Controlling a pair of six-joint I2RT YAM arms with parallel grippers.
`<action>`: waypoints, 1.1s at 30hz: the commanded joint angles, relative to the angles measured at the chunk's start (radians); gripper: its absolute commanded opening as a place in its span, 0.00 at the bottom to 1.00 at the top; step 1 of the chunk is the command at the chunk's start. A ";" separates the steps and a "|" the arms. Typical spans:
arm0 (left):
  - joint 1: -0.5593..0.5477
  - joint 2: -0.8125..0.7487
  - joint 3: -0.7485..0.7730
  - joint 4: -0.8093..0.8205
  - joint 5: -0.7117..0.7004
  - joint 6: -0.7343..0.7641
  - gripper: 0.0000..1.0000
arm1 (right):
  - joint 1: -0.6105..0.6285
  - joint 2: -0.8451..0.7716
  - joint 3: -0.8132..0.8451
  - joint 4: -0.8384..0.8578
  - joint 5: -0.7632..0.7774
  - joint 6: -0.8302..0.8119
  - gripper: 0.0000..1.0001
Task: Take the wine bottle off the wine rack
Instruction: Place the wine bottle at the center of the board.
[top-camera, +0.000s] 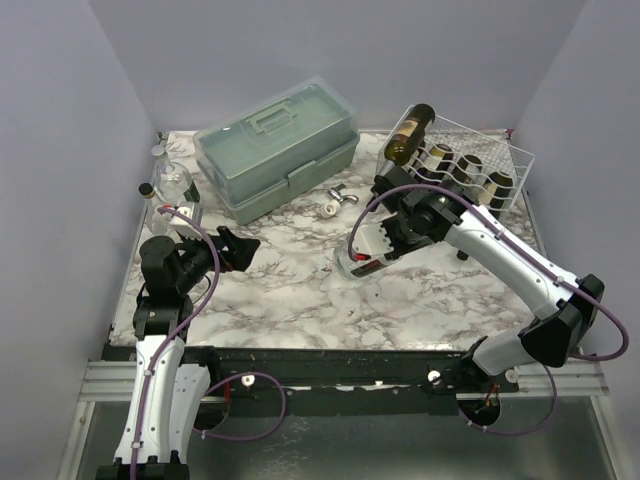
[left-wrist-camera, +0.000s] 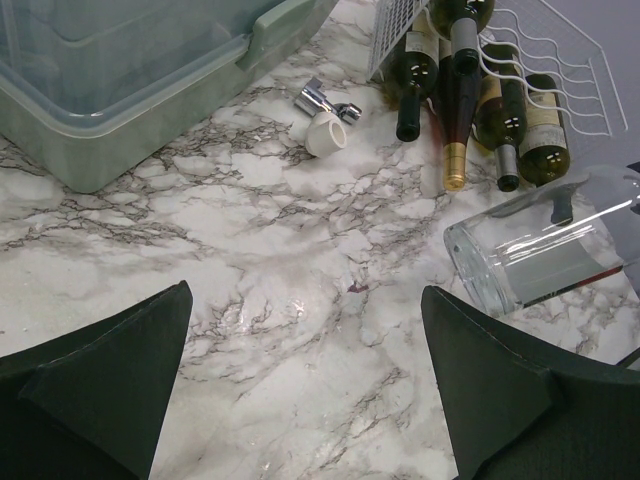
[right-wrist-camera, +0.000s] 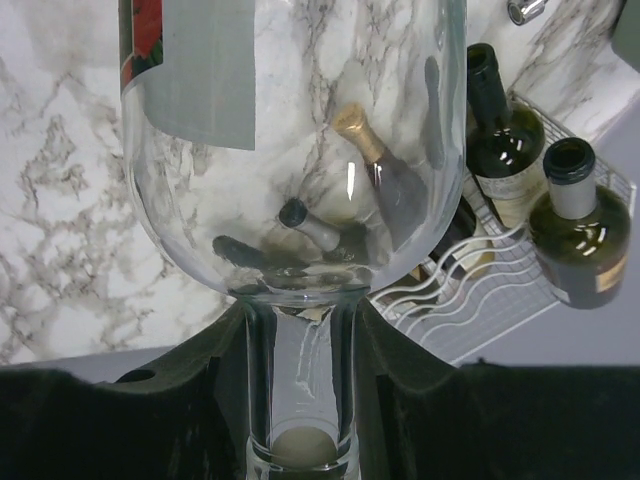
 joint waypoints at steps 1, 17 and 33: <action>-0.003 -0.004 -0.008 0.016 0.017 0.006 0.99 | 0.062 -0.032 0.037 0.075 0.145 -0.064 0.00; -0.003 -0.011 -0.009 0.015 0.016 0.006 0.99 | 0.252 0.014 -0.058 0.119 0.454 -0.261 0.00; -0.003 -0.021 -0.007 0.013 0.017 0.006 0.99 | 0.353 0.096 -0.106 0.124 0.595 -0.323 0.00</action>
